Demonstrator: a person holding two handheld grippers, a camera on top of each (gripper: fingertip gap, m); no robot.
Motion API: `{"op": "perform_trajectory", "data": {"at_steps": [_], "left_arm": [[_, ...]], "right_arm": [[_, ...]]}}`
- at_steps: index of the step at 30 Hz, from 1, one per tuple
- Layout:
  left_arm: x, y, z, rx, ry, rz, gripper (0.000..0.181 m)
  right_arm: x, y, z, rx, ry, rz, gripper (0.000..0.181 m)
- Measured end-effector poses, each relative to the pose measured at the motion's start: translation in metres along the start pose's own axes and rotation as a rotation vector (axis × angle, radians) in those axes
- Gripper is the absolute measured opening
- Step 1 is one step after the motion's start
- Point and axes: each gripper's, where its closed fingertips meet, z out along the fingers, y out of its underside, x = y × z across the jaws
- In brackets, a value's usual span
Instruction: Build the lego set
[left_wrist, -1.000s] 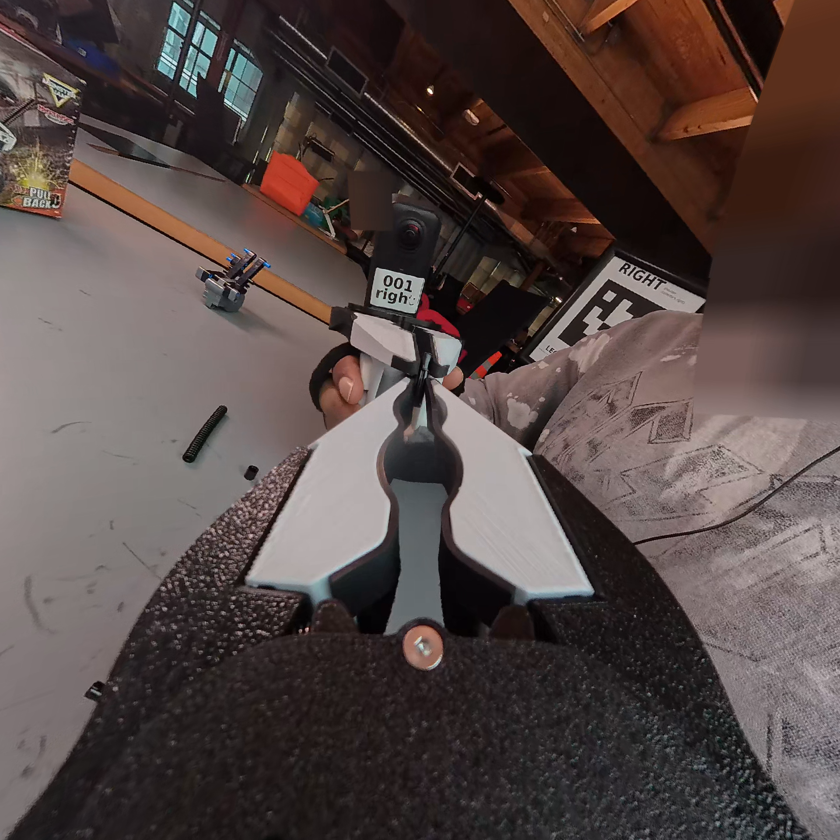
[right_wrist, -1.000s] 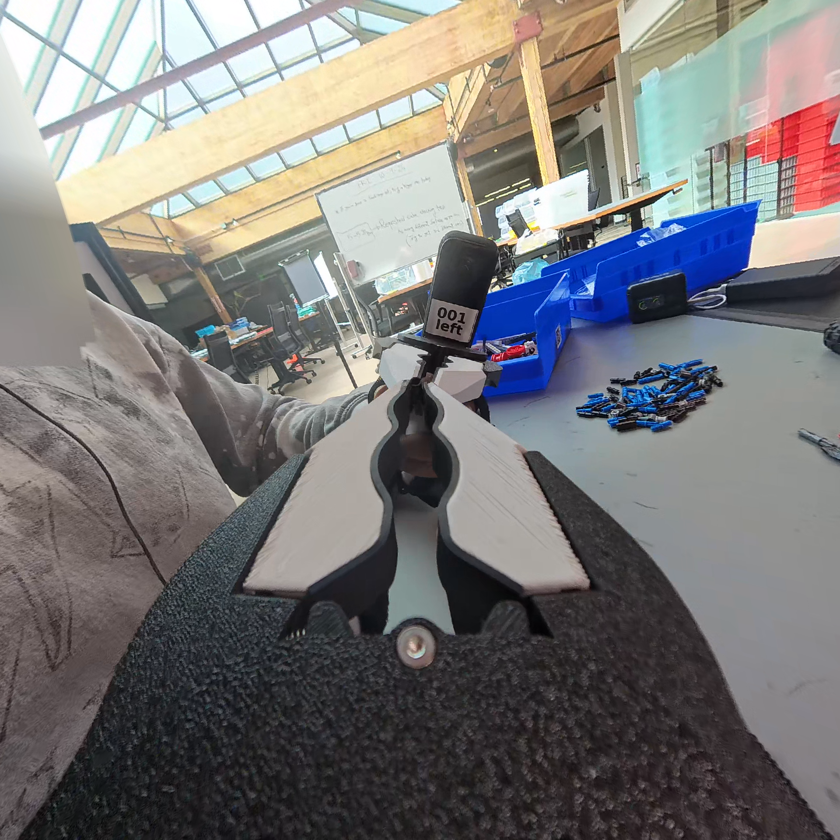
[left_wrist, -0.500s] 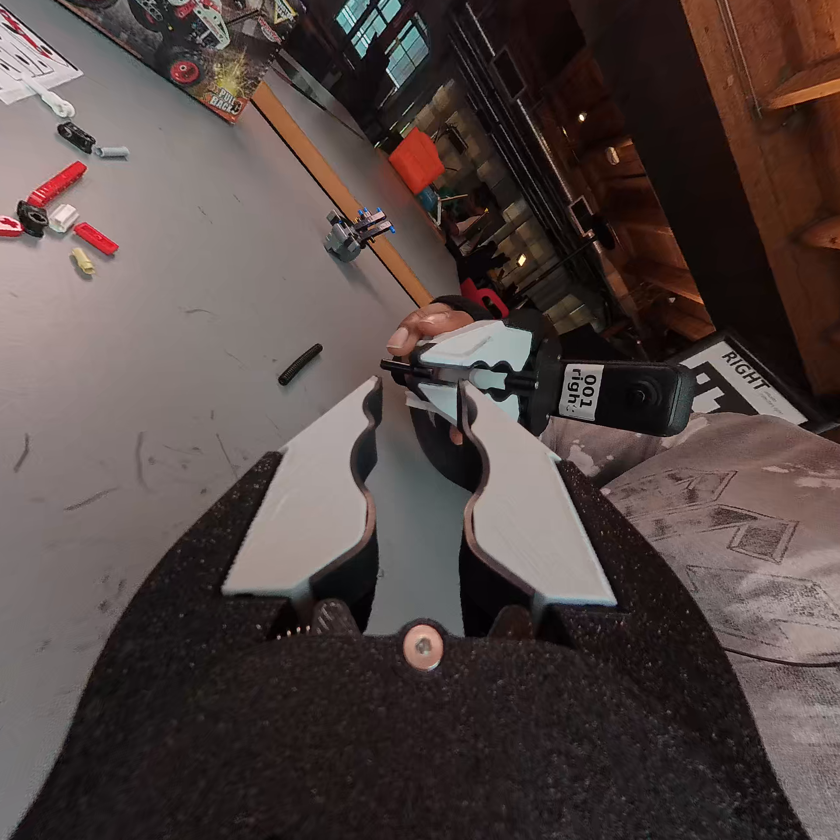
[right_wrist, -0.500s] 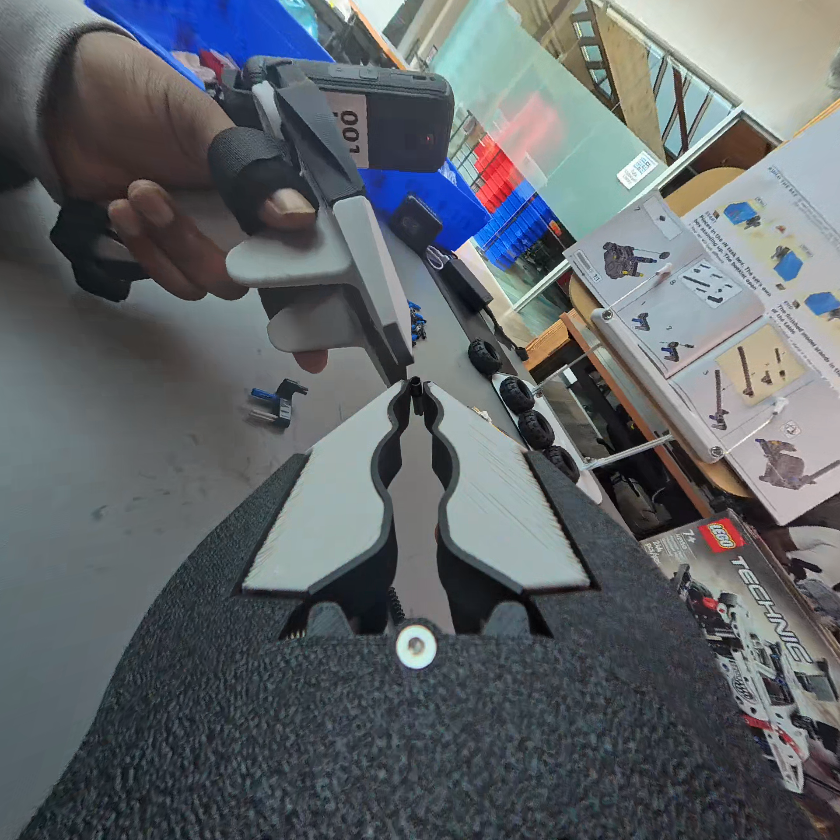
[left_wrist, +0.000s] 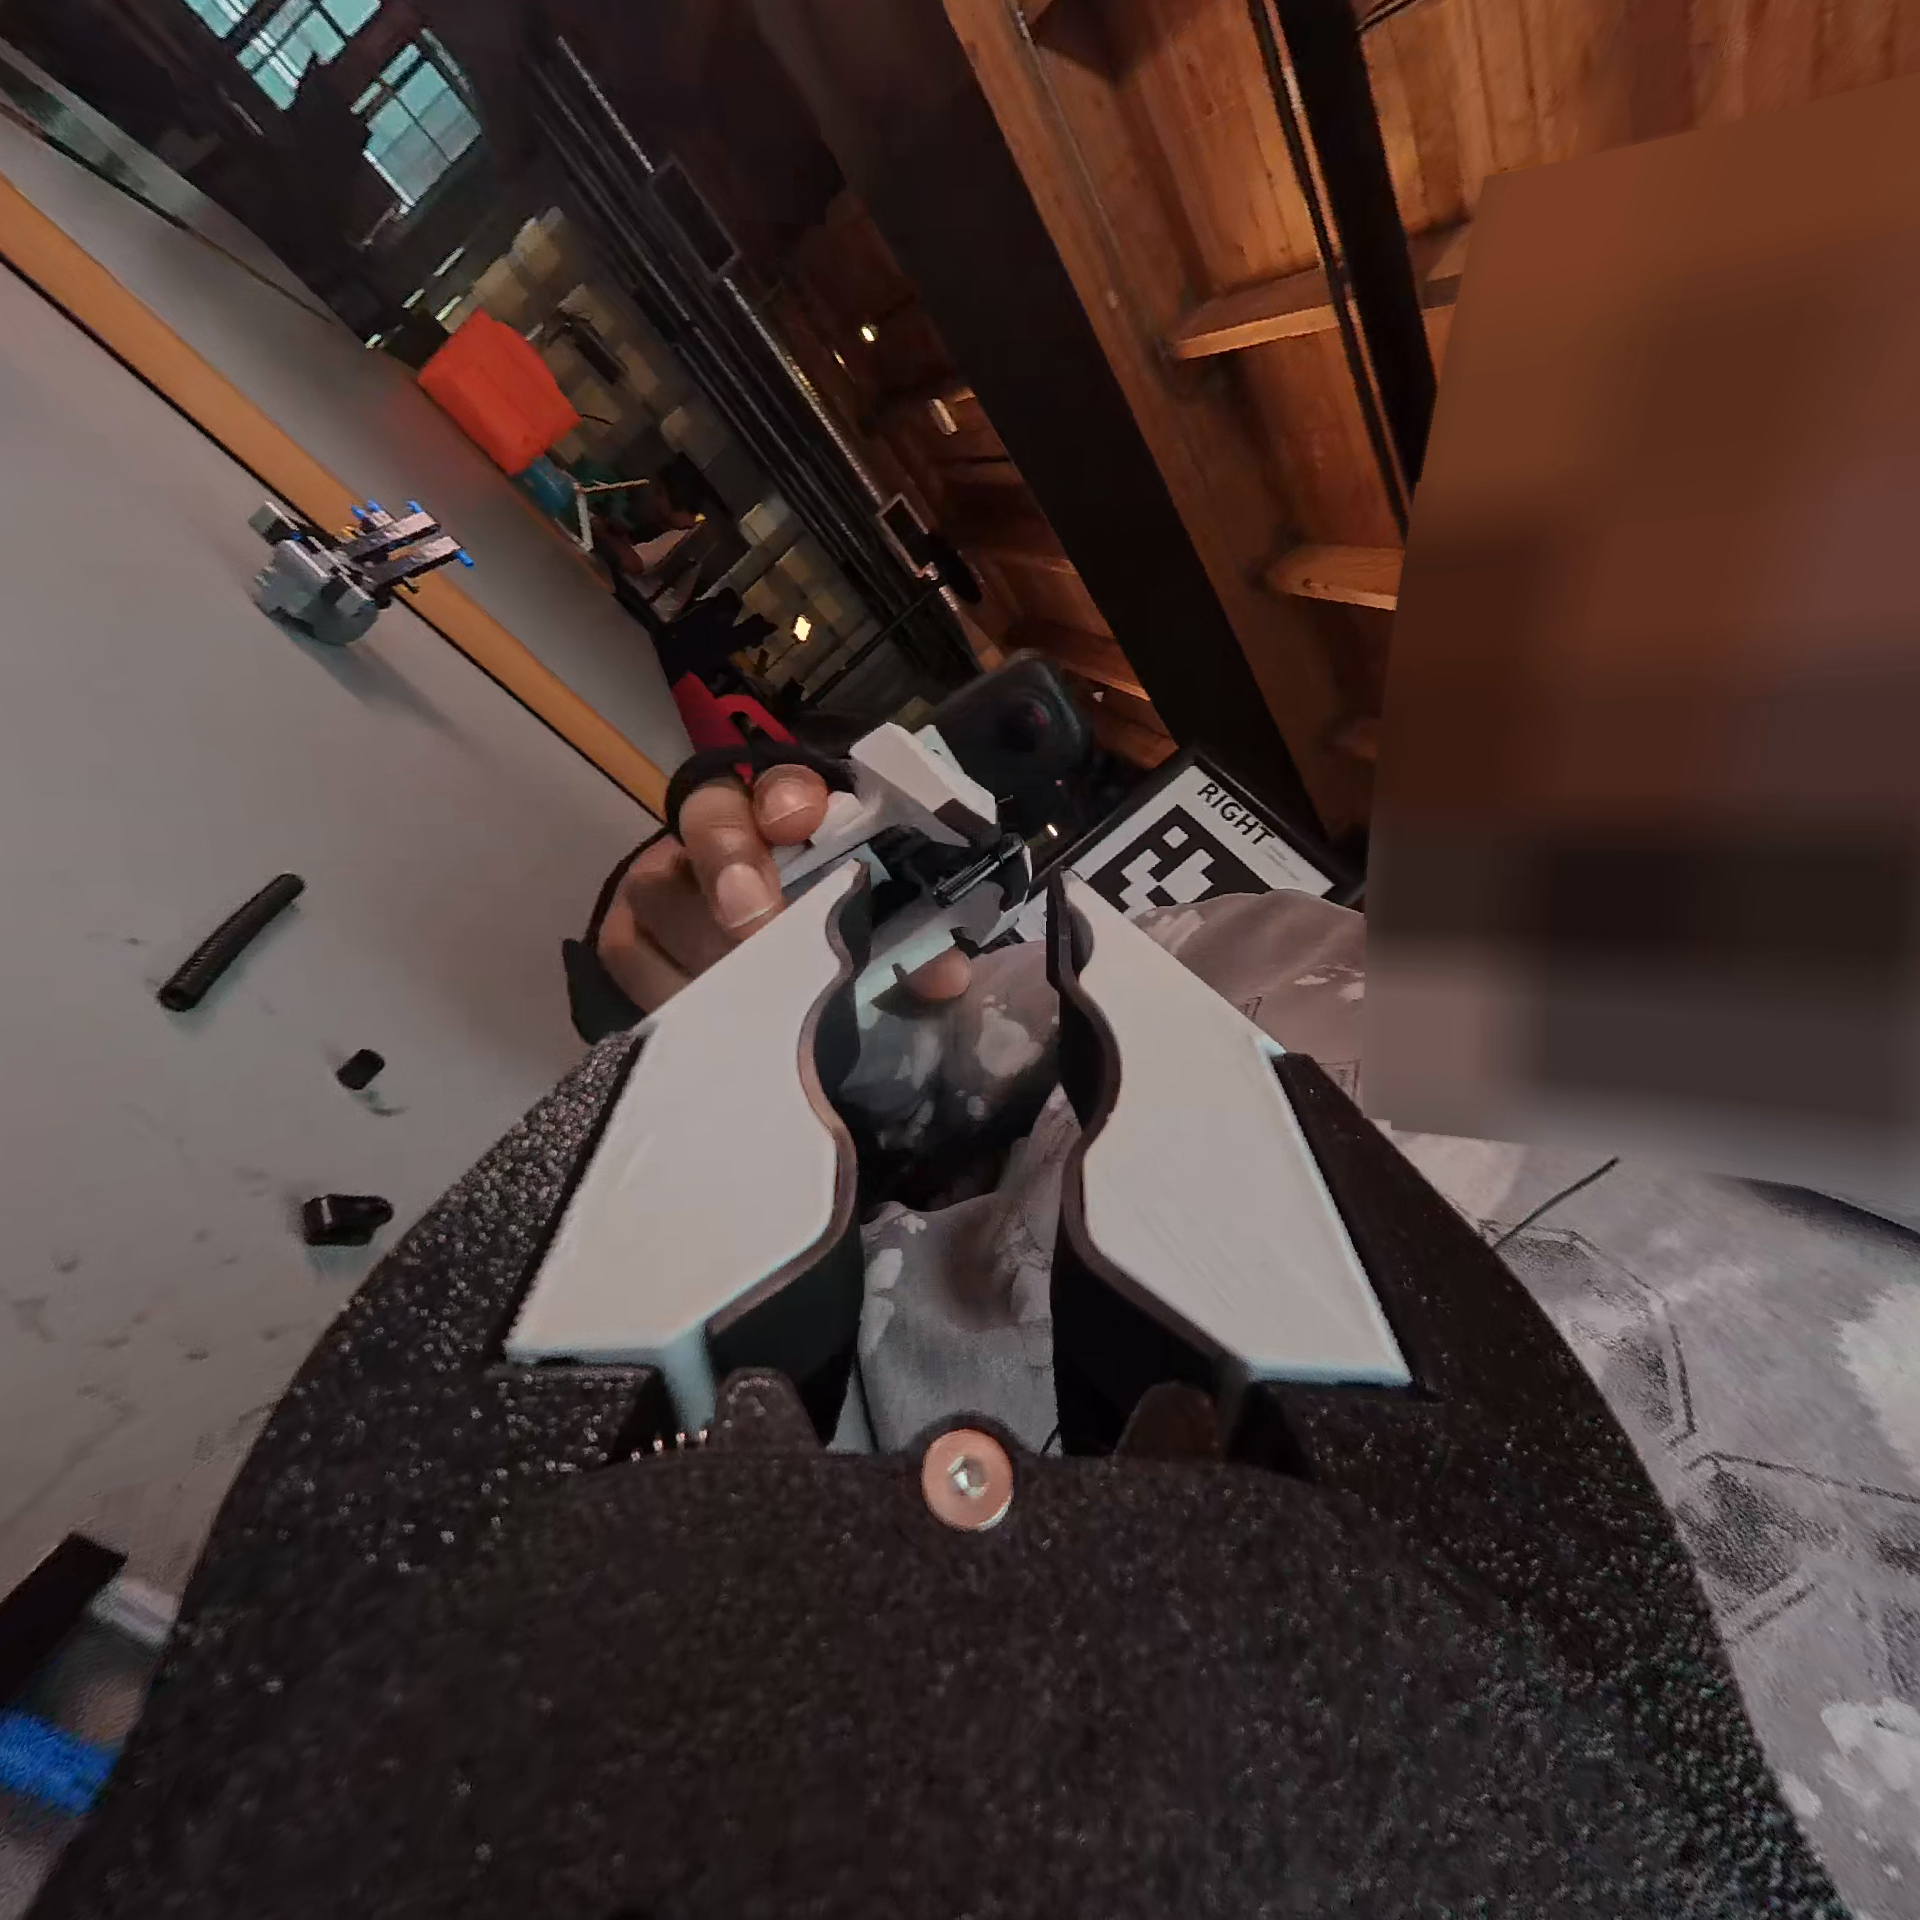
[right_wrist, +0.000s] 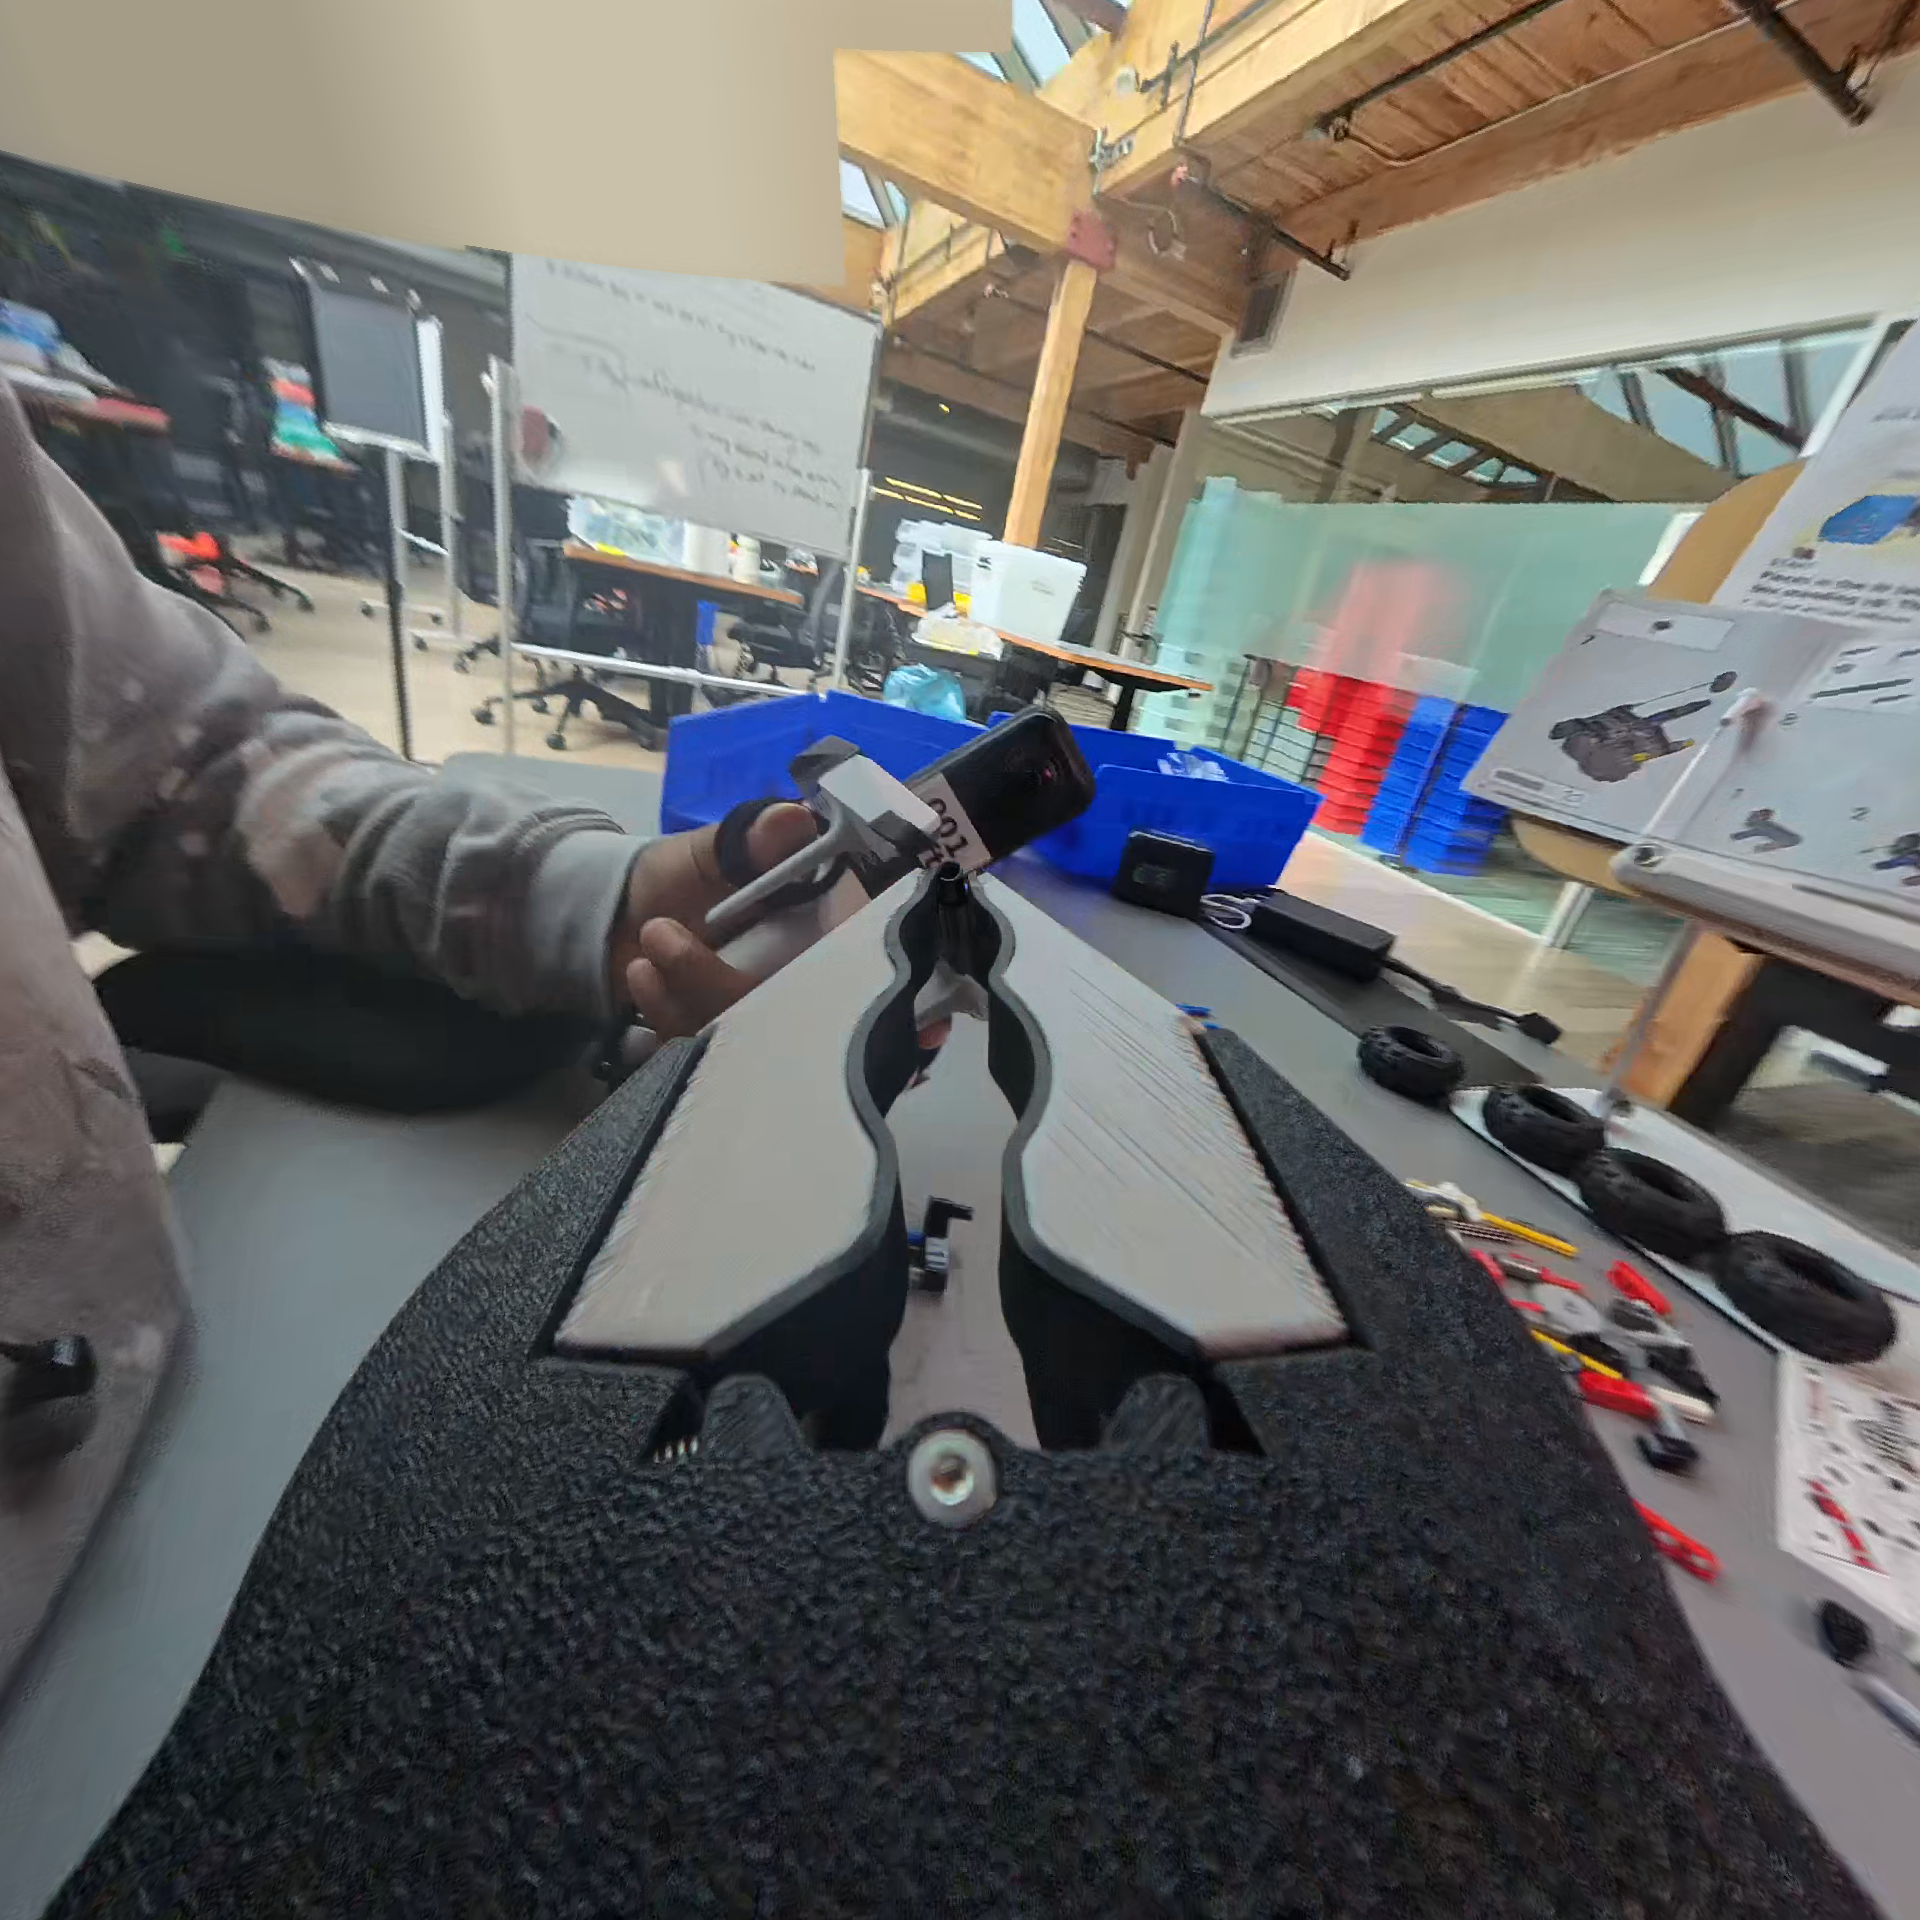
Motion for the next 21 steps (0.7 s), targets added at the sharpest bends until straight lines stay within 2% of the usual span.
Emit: {"op": "perform_trajectory", "data": {"at_steps": [3, 6, 12, 21], "left_arm": [[0.014, 0.005, 0.007, -0.02, 0.083, -0.007, 0.027], [0.016, 0.008, 0.01, -0.032, 0.097, -0.023, 0.02], [0.019, 0.008, 0.009, -0.016, 0.132, -0.061, 0.008], [0.018, 0.008, 0.009, 0.004, 0.158, -0.114, 0.013]], "right_arm": [[-0.004, -0.01, -0.003, 0.084, -0.085, 0.202, 0.005], [-0.008, -0.013, -0.004, 0.111, -0.126, 0.256, 0.005], [-0.015, -0.008, -0.002, 0.087, -0.155, 0.217, 0.005], [-0.014, -0.011, -0.002, 0.109, -0.159, 0.227, 0.005]]}}
